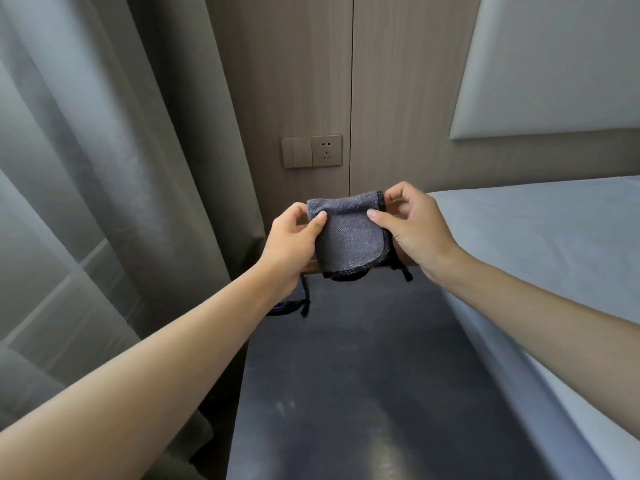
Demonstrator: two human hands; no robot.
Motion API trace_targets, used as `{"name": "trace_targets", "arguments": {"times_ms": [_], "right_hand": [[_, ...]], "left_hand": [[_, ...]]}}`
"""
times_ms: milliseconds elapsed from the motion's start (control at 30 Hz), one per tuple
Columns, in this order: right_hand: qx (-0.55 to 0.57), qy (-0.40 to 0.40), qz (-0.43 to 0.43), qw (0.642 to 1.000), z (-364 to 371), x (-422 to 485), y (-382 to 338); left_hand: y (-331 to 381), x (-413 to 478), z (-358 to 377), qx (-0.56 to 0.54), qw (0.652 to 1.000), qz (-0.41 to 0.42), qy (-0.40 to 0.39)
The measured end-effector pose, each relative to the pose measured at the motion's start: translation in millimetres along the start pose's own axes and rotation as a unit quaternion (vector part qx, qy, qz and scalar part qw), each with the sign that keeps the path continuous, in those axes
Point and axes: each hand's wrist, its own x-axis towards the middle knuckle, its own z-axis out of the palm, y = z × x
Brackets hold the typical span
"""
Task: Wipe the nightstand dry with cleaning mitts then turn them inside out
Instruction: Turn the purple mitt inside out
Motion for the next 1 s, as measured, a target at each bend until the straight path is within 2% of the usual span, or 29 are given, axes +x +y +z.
{"name": "trace_targets", "arguments": {"times_ms": [67, 167, 267, 367, 533, 633, 733, 800, 867, 1000], "right_hand": [[-0.01, 0.008, 0.003, 1.0, 7.4, 7.0, 16.1], [-0.039, 0.007, 0.017, 0.999, 20.5, 19.5, 43.6], [-0.056, 0.004, 0.041, 0.998, 36.9, 32.2, 75.6], [-0.066, 0.0, 0.079, 0.995, 54.5, 44.1, 113.8], [-0.06, -0.022, 0.195, 0.979, 81.2, 56.7, 176.6], [-0.045, -0.023, 0.239, 0.97, 93.9, 61.6, 207.5], [-0.069, -0.033, 0.237, 0.968, 103.6, 64.0, 226.5], [-0.141, -0.049, 0.21, 0.966, 108.4, 65.6, 235.6], [-0.233, -0.059, 0.182, 0.954, 113.6, 66.8, 239.7], [-0.462, -0.054, 0.101, 0.88, 124.1, 67.8, 231.1]], "left_hand": [[-12.9, 11.6, -0.3, 0.085, 0.995, 0.053, 0.014], [-32.0, 30.0, -4.2, 0.236, 0.962, 0.13, 0.035], [-60.8, 49.0, -9.2, 0.28, 0.948, 0.144, 0.04], [-96.8, 67.6, -13.5, 0.277, 0.953, 0.113, 0.038], [-158.7, 96.3, -25.7, 0.238, 0.97, -0.013, 0.044], [-184.9, 109.0, -33.5, 0.253, 0.964, -0.068, 0.049], [-201.0, 119.0, -37.9, 0.275, 0.956, -0.087, 0.057], [-206.0, 122.3, -37.9, 0.306, 0.946, -0.087, 0.052], [-207.7, 121.2, -36.0, 0.379, 0.923, -0.049, 0.055], [-203.5, 118.7, -31.3, 0.565, 0.814, 0.097, 0.087]]}}
